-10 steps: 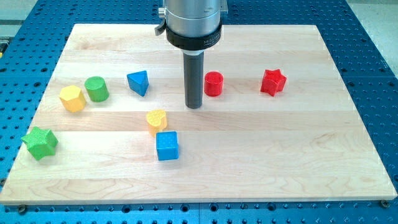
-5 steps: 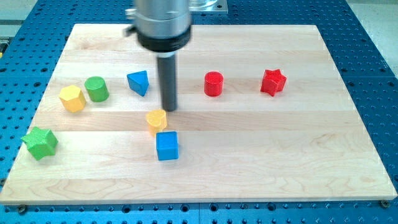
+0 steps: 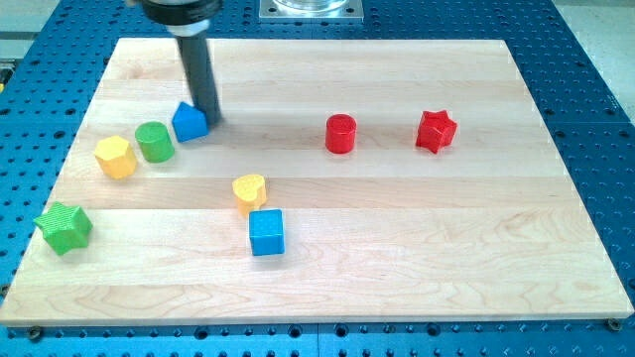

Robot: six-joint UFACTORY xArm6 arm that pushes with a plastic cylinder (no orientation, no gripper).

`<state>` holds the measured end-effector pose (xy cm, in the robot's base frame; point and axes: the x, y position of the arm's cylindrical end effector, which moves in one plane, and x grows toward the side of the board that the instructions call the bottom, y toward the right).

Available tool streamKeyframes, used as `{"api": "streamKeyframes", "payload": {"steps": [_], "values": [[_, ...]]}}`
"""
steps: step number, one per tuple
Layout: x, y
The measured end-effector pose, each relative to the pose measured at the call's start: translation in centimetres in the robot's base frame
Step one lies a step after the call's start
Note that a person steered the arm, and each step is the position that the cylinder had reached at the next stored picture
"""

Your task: Place the triangle to the top side of the diagonal line

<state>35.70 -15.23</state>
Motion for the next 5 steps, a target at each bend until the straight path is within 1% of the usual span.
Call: {"api": "streamKeyframes", "payload": {"steps": [1,2,3,4,5], "values": [[-0.6,0.0],[1.3,4.1],[5.2,4.0],[3.4,-4.1],[0.0,-6.0]]}}
